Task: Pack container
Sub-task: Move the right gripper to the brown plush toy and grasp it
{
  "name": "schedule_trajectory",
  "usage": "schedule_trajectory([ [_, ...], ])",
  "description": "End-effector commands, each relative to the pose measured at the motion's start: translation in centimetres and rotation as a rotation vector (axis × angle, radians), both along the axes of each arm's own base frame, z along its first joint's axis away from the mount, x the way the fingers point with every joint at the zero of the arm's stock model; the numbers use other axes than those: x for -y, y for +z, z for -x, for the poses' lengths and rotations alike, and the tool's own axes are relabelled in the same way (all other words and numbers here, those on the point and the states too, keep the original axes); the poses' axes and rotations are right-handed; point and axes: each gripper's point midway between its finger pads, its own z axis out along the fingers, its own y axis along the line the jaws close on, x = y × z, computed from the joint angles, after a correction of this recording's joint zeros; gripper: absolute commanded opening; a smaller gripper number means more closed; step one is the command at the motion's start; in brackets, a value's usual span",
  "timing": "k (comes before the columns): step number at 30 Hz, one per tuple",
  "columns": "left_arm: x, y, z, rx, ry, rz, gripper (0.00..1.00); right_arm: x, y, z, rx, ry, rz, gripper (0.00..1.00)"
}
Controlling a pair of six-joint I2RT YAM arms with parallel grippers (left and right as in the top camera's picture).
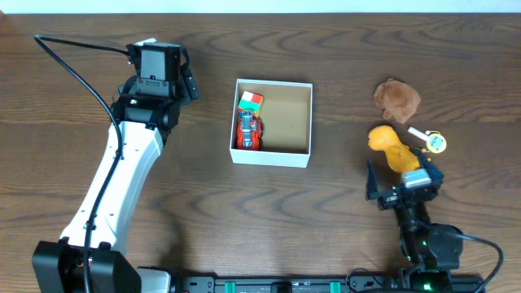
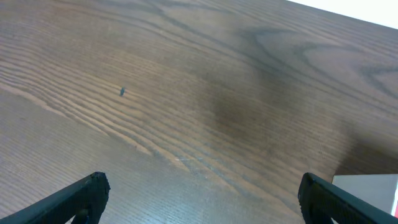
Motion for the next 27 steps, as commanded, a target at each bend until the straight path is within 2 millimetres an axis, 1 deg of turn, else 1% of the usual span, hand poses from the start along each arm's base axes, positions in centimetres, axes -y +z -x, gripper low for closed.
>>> schedule_trajectory([
  [1, -0.2, 0.7, -0.2, 0.018, 0.010, 0.006, 0.98, 2.1, 2.3, -0.4, 0.033, -0.117, 0.021, 0.99],
  [4, -0.2, 0.7, -0.2, 0.018, 0.010, 0.006, 0.98, 3.4, 4.1, -1.6, -0.014, -0.193, 0.022, 0.99],
  [6, -0.2, 0.7, -0.2, 0.018, 0.010, 0.006, 0.98, 3.7, 5.3, -3.1, -0.067, -0.212, 0.028, 0.99],
  [8, -0.2, 0.7, -0.2, 0.018, 0.010, 0.006, 0.98, 3.7, 6.6, -5.1, -0.125, -0.214, 0.036, 0.99],
  [10, -0.2, 0.7, -0.2, 0.018, 0.010, 0.006, 0.98, 3.6, 7.8, -7.5, -0.193, -0.213, 0.044, 0.99],
  [12, -0.2, 0.7, -0.2, 0.018, 0.010, 0.006, 0.98, 3.6, 8.5, -9.9, -0.270, -0.209, 0.054, 0.99],
  [13, -0.2, 0.7, -0.2, 0.018, 0.010, 0.006, 0.98, 3.5, 8.5, -11.1, -0.318, -0.206, 0.060, 0.99],
  [15, -0.2, 0.7, -0.2, 0.018, 0.010, 0.006, 0.98, 3.5, 7.9, -13.0, -0.403, -0.202, 0.082, 0.99],
  [17, -0.2, 0.7, -0.2, 0.018, 0.010, 0.006, 0.98, 3.4, 7.0, -15.3, -0.488, -0.197, 0.102, 0.99],
  [20, -0.2, 0.7, -0.2, 0.018, 0.010, 0.006, 0.98, 3.1, 5.6, -17.5, -0.542, -0.180, 0.101, 0.99],
  [23, -0.2, 0.7, -0.2, 0.018, 0.010, 0.006, 0.98, 2.9, 3.7, -18.7, -0.581, -0.168, 0.110, 0.99],
  [25, -0.2, 0.7, -0.2, 0.018, 0.010, 0.006, 0.98, 3.7, 2.2, -18.9, -0.621, -0.204, 0.129, 0.99],
  [27, -0.2, 0.7, -0.2, 0.018, 0.010, 0.006, 0.98, 5.2, 0.8, -19.0, -0.658, -0.271, 0.156, 0.99],
])
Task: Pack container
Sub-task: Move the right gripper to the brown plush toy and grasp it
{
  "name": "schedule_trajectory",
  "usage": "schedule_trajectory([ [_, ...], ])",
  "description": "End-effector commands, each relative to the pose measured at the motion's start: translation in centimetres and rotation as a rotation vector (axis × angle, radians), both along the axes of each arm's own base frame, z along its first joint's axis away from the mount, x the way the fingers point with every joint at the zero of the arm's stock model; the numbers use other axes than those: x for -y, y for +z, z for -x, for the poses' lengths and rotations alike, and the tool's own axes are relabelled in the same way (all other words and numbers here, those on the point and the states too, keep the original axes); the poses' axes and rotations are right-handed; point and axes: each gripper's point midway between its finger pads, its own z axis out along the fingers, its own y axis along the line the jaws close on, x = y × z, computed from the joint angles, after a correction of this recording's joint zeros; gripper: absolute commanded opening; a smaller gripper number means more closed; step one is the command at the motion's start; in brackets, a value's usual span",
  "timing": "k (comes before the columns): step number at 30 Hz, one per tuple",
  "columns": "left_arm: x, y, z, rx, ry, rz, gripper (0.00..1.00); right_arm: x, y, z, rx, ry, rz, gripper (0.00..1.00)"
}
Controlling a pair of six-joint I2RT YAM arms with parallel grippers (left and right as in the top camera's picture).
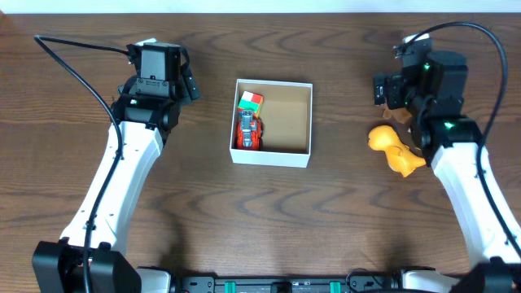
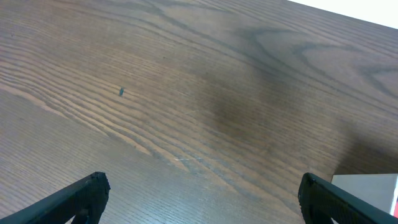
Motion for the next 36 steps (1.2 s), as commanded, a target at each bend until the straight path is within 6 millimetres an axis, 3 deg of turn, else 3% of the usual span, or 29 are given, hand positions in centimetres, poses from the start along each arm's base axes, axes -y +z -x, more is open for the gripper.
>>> schedule_trajectory([
  [1, -0.3, 0.8, -0.2, 0.018, 0.011, 0.005, 0.98, 2.6, -1.1, -0.4, -0.041, -0.060, 0.096, 0.99],
  [7, -0.3, 0.8, -0.2, 0.018, 0.011, 0.005, 0.98, 2.9, -5.9, -1.3, -0.155, 0.105, 0.241, 0.99],
  [17, -0.3, 0.8, -0.2, 0.018, 0.011, 0.005, 0.98, 6.4, -12.8, -1.2, -0.314, 0.053, 0.226, 0.96],
  [19, -0.3, 0.8, -0.2, 0.018, 0.011, 0.005, 0.98, 7.1, -14.2, -0.9, -0.347, 0.038, 0.217, 0.90],
  [21, -0.3, 0.8, -0.2, 0.018, 0.011, 0.005, 0.98, 7.6, -15.4, -0.7, -0.375, 0.032, 0.211, 0.69],
  [23, -0.3, 0.8, -0.2, 0.018, 0.011, 0.005, 0.98, 7.6, -15.8, -0.7, -0.384, 0.032, 0.209, 0.50],
  [24, -0.3, 0.8, -0.2, 0.018, 0.011, 0.005, 0.98, 7.6, -15.8, -0.7, -0.381, 0.033, 0.209, 0.52],
  [27, -0.3, 0.8, -0.2, 0.018, 0.011, 0.005, 0.98, 7.4, -15.4, -1.3, -0.352, 0.038, 0.201, 0.70],
  [28, -0.3, 0.8, -0.2, 0.018, 0.011, 0.005, 0.98, 7.3, -15.3, -1.4, -0.346, 0.040, 0.200, 0.71],
  [31, -0.3, 0.8, -0.2, 0.018, 0.011, 0.005, 0.98, 7.1, -15.3, -1.5, -0.338, 0.051, 0.190, 0.50],
  [32, -0.3, 0.8, -0.2, 0.018, 0.011, 0.005, 0.98, 7.0, -15.2, -1.6, -0.334, 0.053, 0.187, 0.57],
  [33, -0.3, 0.8, -0.2, 0.018, 0.011, 0.004, 0.98, 7.0, -15.2, -1.7, -0.331, 0.056, 0.186, 0.74],
  [34, -0.3, 0.8, -0.2, 0.018, 0.011, 0.005, 0.98, 7.0, -15.1, -1.8, -0.326, 0.054, 0.187, 0.99],
  [36, -0.3, 0.8, -0.2, 0.018, 0.011, 0.005, 0.98, 7.0, -14.9, -2.0, -0.313, 0.053, 0.189, 0.99],
])
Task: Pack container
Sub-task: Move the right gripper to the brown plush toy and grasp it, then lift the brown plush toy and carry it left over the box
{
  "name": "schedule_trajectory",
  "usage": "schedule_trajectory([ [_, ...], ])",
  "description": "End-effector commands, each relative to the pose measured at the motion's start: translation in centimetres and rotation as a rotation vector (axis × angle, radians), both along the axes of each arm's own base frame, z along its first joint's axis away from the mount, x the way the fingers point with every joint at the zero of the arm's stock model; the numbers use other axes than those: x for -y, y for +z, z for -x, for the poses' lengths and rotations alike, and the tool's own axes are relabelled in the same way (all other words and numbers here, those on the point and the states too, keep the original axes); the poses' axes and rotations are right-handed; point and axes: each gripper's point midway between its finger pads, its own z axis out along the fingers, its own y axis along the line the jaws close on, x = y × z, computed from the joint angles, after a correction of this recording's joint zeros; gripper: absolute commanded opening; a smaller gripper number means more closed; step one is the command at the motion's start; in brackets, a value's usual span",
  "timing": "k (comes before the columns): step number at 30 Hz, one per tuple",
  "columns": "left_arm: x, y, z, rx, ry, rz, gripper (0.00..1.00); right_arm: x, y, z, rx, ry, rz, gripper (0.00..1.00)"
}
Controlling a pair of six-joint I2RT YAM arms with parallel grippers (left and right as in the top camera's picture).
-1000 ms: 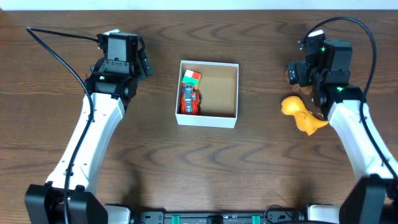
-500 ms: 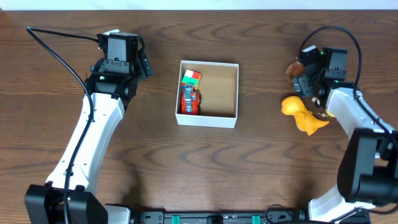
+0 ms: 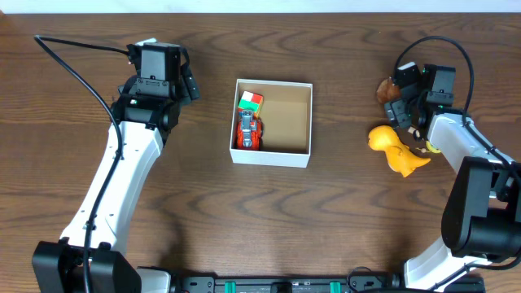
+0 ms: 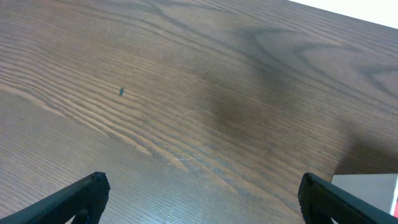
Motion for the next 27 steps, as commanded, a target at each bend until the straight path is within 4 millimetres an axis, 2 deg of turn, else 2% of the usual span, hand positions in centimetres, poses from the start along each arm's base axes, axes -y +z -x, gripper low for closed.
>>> schedule_trajectory([
  [1, -0.3, 0.7, -0.2, 0.018, 0.011, 0.004, 0.98, 0.0, 0.6, -0.8, 0.030, 0.004, -0.011, 0.99],
  [10, -0.3, 0.7, -0.2, 0.018, 0.011, 0.004, 0.98, -0.1, 2.3, -2.7, 0.130, 0.039, 0.007, 0.99],
  [14, -0.3, 0.7, -0.2, 0.018, 0.011, 0.004, 0.98, -0.6, 2.2, -2.8, 0.130, 0.060, -0.011, 0.99],
  [24, -0.3, 0.7, -0.2, 0.018, 0.011, 0.004, 0.98, -0.8, -1.7, -2.1, 0.043, 0.060, -0.032, 0.98],
  [25, -0.3, 0.7, -0.2, 0.018, 0.011, 0.004, 0.98, -0.8, -1.8, -2.2, 0.042, 0.060, -0.032, 0.92],
  [27, -0.3, 0.7, -0.2, 0.018, 0.011, 0.004, 0.98, -0.7, -1.3, -2.4, 0.058, 0.058, -0.026, 0.67],
])
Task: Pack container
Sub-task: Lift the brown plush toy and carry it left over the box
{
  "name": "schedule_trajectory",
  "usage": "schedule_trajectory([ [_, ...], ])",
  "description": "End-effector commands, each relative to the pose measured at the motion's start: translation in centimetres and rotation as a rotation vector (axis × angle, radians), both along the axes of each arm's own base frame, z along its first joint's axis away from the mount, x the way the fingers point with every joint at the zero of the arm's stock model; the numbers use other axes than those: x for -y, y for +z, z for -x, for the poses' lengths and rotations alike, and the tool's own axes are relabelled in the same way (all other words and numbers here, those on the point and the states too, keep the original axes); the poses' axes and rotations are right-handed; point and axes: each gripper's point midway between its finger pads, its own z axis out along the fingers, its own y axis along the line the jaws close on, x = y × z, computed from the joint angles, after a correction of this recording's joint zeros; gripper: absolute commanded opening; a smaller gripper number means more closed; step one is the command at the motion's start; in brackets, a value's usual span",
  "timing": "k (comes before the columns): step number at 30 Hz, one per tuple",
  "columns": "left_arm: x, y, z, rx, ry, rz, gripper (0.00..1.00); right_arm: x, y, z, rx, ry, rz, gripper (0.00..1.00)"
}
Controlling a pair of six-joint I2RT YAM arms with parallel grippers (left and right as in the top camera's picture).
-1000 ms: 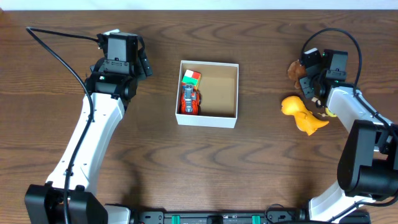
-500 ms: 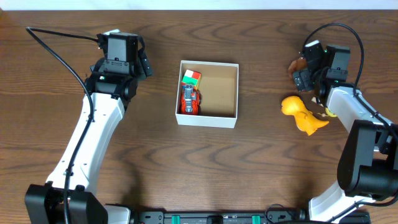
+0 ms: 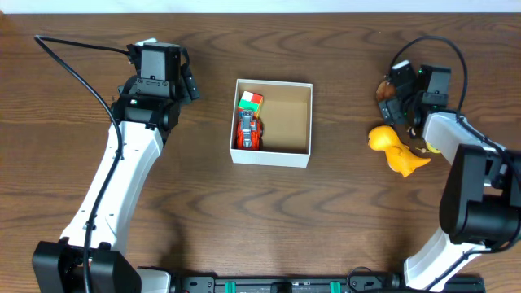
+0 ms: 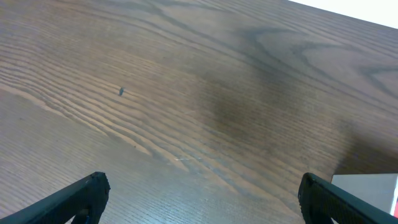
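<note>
An open white box (image 3: 301, 122) in mid-table holds a colour cube (image 3: 250, 101) and a red toy car (image 3: 247, 130); one corner of the box (image 4: 367, 183) shows in the left wrist view. My left gripper (image 4: 202, 186) is open over bare wood to the left of the box, its arm's head (image 3: 156, 65) visible from overhead. My right gripper (image 3: 399, 94) is down at a brown lumpy object (image 3: 384, 91) at the back right, its fingers hidden from above. A yellow toy figure (image 3: 395, 150) lies just in front of it.
A small white-and-yellow item (image 3: 430, 147) lies right of the yellow toy, mostly under my right forearm (image 3: 456, 138). The left arm's black cable (image 3: 77, 77) loops over the back left of the wooden table (image 3: 244, 212).
My right gripper has shifted slightly toward the back left at the brown object. The left arm, the box and its contents have not moved.
My right arm was folded low at the table's front edge by the yellow toy. Then it stood high over the brown object at the back right. Then its gripper was down at that object, and it remains there. The left gripper stayed open beside the box throughout.
</note>
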Motion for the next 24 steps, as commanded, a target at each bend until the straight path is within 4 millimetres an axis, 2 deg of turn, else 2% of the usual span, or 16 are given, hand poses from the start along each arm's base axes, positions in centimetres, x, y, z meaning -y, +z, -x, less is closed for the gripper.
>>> schedule_trajectory([
  [1, -0.3, 0.8, -0.2, 0.018, 0.011, 0.004, 0.98, 0.2, 1.3, -0.9, 0.038, -0.002, 0.004, 0.52],
  [3, -0.3, 0.8, -0.2, 0.018, 0.011, 0.004, 0.98, 0.1, 2.9, -1.2, 0.072, -0.001, 0.007, 0.39],
  [5, -0.3, 0.8, -0.2, 0.018, 0.011, 0.004, 0.98, -0.2, 4.9, -1.5, 0.116, 0.005, 0.011, 0.37],
  [7, -0.3, 0.8, -0.2, 0.018, 0.011, 0.004, 0.98, -0.7, 7.4, -1.6, 0.168, 0.017, 0.016, 0.27],
  [9, -0.3, 0.8, -0.2, 0.018, 0.011, 0.004, 0.98, -1.7, 10.5, -1.7, 0.235, 0.037, 0.021, 0.17],
  [12, -0.3, 0.8, -0.2, 0.018, 0.011, 0.004, 0.98, -4.0, 15.3, -1.5, 0.343, 0.083, 0.025, 0.08],
  [14, -0.3, 0.8, -0.2, 0.018, 0.011, 0.004, 0.98, -6.0, 18.5, -1.1, 0.415, 0.124, 0.022, 0.02],
  [16, -0.3, 0.8, -0.2, 0.018, 0.011, 0.004, 0.98, -9.2, 21.7, -0.2, 0.487, 0.199, 0.000, 0.01],
  [18, -0.3, 0.8, -0.2, 0.018, 0.011, 0.004, 0.98, -12.3, 23.7, 0.8, 0.533, 0.291, -0.043, 0.01],
  [20, -0.3, 0.8, -0.2, 0.018, 0.011, 0.004, 0.98, -16.3, 25.5, 2.3, 0.569, 0.428, -0.116, 0.01],
  [24, -0.3, 0.8, -0.2, 0.018, 0.011, 0.004, 0.98, -22.6, 26.5, 5.2, 0.576, 0.678, -0.244, 0.01],
])
